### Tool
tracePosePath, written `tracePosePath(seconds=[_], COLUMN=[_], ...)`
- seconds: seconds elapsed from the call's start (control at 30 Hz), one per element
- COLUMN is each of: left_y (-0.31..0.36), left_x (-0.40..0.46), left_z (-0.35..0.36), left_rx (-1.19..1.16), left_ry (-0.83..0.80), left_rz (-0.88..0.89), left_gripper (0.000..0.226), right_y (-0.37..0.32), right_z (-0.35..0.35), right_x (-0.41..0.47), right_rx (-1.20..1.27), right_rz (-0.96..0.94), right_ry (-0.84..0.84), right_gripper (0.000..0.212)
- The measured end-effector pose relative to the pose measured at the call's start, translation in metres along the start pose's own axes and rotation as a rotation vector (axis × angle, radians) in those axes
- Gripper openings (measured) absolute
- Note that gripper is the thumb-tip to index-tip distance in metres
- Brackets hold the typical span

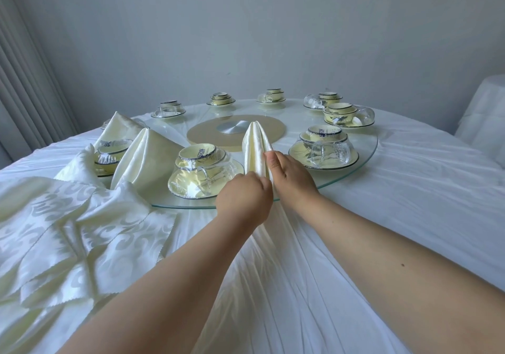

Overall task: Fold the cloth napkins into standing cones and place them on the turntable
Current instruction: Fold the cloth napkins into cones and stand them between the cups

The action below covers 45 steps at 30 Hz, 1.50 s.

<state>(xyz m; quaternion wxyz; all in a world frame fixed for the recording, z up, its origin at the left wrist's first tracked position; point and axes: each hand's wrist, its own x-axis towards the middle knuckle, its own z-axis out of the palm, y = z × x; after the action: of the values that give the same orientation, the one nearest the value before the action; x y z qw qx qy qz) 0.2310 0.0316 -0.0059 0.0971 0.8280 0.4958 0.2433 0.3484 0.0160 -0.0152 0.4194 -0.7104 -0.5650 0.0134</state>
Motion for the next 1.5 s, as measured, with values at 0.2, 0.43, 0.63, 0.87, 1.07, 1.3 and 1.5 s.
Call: tracePosePath(seconds=[0.2, 0.43, 0.63, 0.87, 1.07, 1.3, 1.5], left_y=[0.006, 0.006, 0.005, 0.001, 0.008, 0.014, 0.018], left_x=[0.004, 0.006, 0.004, 0.012, 0.017, 0.015, 0.008], left_z=[0.003, 0.003, -0.004, 0.003, -0.002, -0.006, -0.013], left_rx=[-0.133, -0.197, -0.259, -0.213, -0.126, -0.152, -0.208], left_ry=[-0.035, -0.06, -0.044, -0.069, -0.162, -0.214, -0.226], left_rz=[-0.057, -0.04, -0.019, -0.022, -0.031, -0.083, -0.11], left_gripper=[0.039, 0.036, 0.035, 0.041, 0.051, 0.06, 0.051], right_y=[0.004, 0.008, 0.006, 0.008, 0.009, 0.006, 0.006], right_z=[-0.012, -0.007, -0.006, -0.007, -0.009, -0.011, -0.01], right_x=[0.003, 0.004, 0.001, 0.003, 0.004, 0.002, 0.003], right_rx=[-0.044, 0.053, 0.187, 0.047, -0.059, -0.128, -0.12], right_rz=[0.006, -0.014, 0.041, 0.051, 0.055, 0.015, 0.016], right_ry=[0.125, -0.003, -0.109, -0.036, -0.022, 0.058, 0.08], right_gripper=[0.054, 0.079, 0.06, 0.082, 0.082, 0.11, 0.108])
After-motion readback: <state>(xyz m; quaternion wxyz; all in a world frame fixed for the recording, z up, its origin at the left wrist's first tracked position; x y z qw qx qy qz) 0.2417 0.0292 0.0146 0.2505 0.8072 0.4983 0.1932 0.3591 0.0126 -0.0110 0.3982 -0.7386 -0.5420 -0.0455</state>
